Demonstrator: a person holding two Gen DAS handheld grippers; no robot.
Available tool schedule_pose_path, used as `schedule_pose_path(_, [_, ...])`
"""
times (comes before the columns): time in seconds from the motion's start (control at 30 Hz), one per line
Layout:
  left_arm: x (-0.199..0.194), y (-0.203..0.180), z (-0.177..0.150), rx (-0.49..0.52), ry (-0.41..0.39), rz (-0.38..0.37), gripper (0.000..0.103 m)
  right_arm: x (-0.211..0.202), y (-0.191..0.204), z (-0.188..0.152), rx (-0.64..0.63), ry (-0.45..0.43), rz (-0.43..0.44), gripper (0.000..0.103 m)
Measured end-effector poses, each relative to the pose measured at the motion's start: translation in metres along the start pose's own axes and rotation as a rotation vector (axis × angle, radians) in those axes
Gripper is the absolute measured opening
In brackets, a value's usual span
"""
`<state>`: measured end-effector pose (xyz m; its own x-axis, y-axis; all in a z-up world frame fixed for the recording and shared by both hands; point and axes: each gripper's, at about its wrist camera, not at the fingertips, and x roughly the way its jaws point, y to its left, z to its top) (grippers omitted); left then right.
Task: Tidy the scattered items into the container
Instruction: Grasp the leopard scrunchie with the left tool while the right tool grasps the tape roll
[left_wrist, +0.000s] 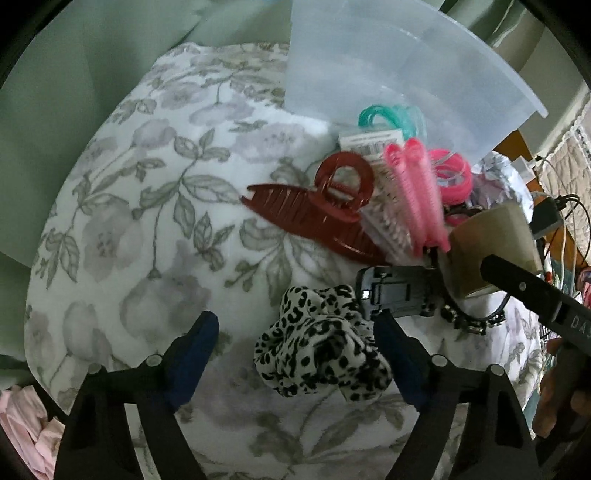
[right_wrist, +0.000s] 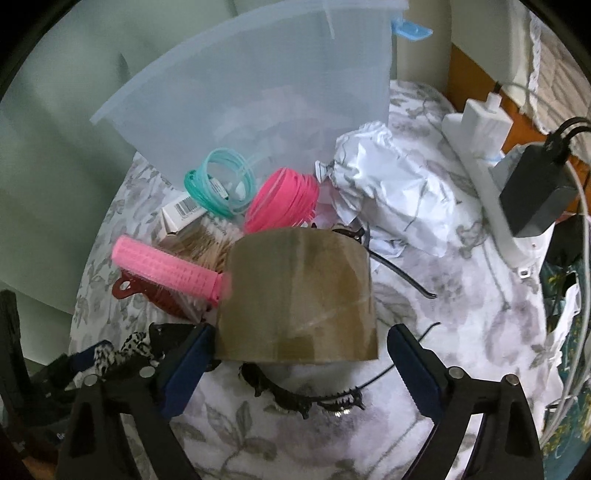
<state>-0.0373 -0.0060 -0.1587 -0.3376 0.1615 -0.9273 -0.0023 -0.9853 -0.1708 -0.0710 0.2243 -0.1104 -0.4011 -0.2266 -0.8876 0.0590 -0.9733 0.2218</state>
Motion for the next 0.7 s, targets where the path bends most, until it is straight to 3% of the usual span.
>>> schedule_pose_path(0.13, [0.01, 0.005, 0.001, -0.017, 0.034, -0.004, 0.08, 0.01, 0.002, 0.003, 0.01, 0.013, 0.0, 0.088])
schedule_pose_path(0.33, [0.013, 0.009, 0.002, -0.026, 0.036, -0.019, 0.072, 0.014, 0.004, 0.005, 0.019, 0.008, 0.001, 0.088])
schedule_pose_path(0.53, [0.01, 0.012, 0.003, -0.024, 0.026, -0.044, 0.054, 0.013, 0.006, 0.005, 0.031, 0.002, 0.003, 0.087])
schedule_pose_path(0.7, [0.008, 0.013, 0.003, -0.016, 0.021, -0.045, 0.046, 0.011, 0.004, 0.003, 0.037, -0.007, 0.014, 0.087])
